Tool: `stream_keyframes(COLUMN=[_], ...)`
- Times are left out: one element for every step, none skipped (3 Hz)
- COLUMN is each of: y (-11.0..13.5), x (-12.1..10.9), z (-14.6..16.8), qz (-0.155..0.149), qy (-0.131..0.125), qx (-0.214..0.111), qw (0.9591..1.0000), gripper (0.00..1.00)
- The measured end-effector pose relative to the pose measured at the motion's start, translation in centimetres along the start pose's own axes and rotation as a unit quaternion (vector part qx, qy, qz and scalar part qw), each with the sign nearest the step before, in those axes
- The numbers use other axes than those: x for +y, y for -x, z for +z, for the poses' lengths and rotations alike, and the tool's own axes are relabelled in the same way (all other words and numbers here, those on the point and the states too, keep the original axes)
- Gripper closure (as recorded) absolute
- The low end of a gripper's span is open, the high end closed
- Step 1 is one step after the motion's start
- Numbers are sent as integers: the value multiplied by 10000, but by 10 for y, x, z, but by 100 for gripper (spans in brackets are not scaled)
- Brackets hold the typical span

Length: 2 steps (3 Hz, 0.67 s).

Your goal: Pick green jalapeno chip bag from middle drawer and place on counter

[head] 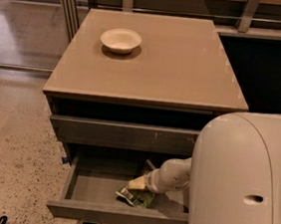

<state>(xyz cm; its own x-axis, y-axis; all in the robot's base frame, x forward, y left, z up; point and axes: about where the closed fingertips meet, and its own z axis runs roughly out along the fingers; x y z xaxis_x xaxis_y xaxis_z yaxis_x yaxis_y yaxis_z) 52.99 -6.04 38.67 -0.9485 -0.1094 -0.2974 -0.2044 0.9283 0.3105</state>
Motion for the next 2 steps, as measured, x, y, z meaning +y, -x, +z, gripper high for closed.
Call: stream_keyframes(y=[0,0], x=[0,0], z=[0,0], qz=[0,0], qy=[0,0], qx=[0,0], qw=[10000,10000], gripper=[42,66])
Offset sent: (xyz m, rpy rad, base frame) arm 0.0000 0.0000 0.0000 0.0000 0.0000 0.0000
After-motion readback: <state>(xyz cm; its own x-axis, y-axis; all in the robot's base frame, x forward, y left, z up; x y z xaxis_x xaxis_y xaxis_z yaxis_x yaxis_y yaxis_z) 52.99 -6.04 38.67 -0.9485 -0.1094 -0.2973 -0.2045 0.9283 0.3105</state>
